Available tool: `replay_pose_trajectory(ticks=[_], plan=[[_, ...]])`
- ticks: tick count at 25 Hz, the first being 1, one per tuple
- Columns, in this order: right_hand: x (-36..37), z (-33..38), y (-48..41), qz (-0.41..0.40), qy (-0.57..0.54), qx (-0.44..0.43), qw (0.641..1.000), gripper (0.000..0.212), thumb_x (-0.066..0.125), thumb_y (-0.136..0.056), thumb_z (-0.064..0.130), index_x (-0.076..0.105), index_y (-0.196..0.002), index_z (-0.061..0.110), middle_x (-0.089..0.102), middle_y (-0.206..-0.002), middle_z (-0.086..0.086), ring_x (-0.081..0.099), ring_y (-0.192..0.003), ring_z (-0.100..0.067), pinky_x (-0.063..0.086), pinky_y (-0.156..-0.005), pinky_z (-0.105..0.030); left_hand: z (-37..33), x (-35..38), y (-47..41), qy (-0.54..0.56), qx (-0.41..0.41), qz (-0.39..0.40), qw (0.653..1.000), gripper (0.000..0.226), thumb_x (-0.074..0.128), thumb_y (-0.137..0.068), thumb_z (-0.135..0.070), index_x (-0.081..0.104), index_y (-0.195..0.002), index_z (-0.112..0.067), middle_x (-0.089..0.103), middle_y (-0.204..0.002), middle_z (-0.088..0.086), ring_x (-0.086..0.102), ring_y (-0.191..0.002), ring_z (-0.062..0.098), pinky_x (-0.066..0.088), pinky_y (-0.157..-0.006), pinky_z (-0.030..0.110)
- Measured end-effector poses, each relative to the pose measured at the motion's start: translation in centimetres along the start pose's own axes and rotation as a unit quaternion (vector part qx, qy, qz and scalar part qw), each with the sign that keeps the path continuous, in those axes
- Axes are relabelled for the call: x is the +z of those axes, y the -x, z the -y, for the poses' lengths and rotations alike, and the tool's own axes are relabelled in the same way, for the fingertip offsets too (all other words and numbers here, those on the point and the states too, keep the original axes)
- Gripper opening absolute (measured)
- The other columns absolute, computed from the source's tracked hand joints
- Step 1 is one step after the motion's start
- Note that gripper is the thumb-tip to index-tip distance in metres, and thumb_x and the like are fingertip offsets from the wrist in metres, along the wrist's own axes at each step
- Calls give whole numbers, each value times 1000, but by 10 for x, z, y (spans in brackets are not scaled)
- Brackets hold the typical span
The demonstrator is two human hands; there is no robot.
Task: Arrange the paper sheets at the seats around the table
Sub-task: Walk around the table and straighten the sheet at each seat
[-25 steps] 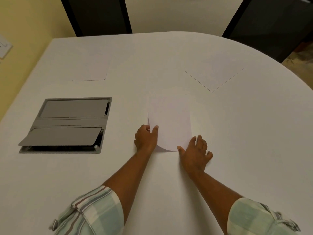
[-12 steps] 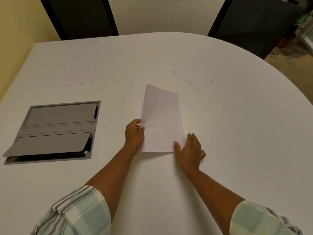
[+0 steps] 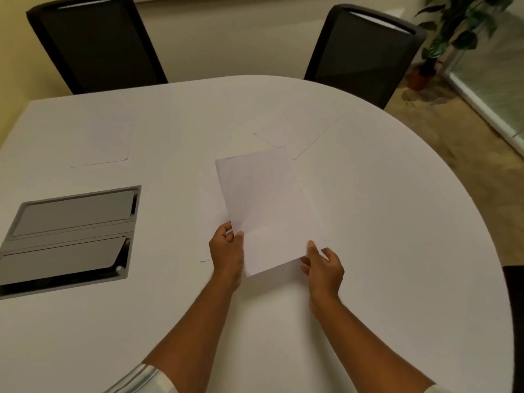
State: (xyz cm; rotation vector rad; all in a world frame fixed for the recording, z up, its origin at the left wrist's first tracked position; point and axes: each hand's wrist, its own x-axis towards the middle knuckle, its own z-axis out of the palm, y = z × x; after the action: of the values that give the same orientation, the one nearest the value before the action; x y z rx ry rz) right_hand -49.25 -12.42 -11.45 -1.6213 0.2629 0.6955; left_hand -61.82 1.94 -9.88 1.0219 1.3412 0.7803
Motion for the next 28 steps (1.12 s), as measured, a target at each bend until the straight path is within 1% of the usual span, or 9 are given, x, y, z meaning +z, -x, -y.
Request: replay_pose_trajectory(ticks=[2,4,6,9,12,14,18,23,28], plan=[[-16,0,3,-15,-12,3,1000,25,78,-92,35,62,-89,16,72,-80,-2,72,-66,-14,62,-67,-30,9,21,25,11,-10,2,1000,28,62,-99,-2,70,-119,-20,80,-110,2,78,-99,23,63,-93,39],[-34,2,5,-37,-21,0,999,29,78,-92,27,61,-76,11,70,-68,2,70,-61,-13,59,-60,-25,18,42,50,22,-19,9,1000,29,62,-99,-2,70,-112,-27,80,-109,-1,78,-98,21,65,-88,34],[-52,7,7,-52,-35,-8,998,15,77,-92,18,68,-81,13,74,-68,7,72,-65,-11,59,-59,-23,27,61,73,32,-29,19,999,30,63,-100,-4,68,-109,-32,80,-109,-3,79,-95,19,65,-83,31],[-87,16,6,-72,-18,-25,997,10,74,-92,13,71,-83,14,76,-75,7,71,-73,-17,64,-69,-33,38,83,99,50,-56,39,996,31,64,-98,-3,68,-109,-32,82,-103,-5,80,-91,17,65,-80,33],[-129,20,-3,-72,13,-29,997,6,72,-94,13,71,-89,11,76,-86,1,70,-76,-18,64,-75,-43,43,95,110,83,-77,66,991,38,66,-95,4,68,-114,-29,82,-99,-4,80,-90,17,65,-74,33],[-161,21,-12,-63,55,-24,996,14,72,-94,15,68,-92,2,73,-84,-9,65,-73,-20,63,-77,-51,45,100,112,87,-87,81,989,40,70,-93,4,65,-122,-23,81,-103,0,80,-91,20,65,-76,37],[-223,17,-32,-35,157,-26,987,18,71,-94,17,68,-92,0,75,-88,-15,63,-72,-21,54,-65,-36,51,100,110,37,-92,78,992,39,76,-90,-2,65,-124,-19,78,-104,4,76,-93,25,65,-79,40],[-262,21,-62,-72,239,0,968,10,74,-92,17,73,-98,9,76,-100,-9,72,-86,-25,61,-81,-40,70,96,118,-114,-89,67,987,36,82,-83,-4,68,-114,-16,75,-105,11,74,-83,26,61,-70,35],[-262,18,-76,-89,293,-20,952,26,73,-92,18,64,-115,8,71,-114,-12,67,-96,-29,57,-84,-38,84,97,130,-199,-70,79,974,38,83,-81,-5,67,-113,-17,75,-105,10,74,-88,28,64,-81,45]])
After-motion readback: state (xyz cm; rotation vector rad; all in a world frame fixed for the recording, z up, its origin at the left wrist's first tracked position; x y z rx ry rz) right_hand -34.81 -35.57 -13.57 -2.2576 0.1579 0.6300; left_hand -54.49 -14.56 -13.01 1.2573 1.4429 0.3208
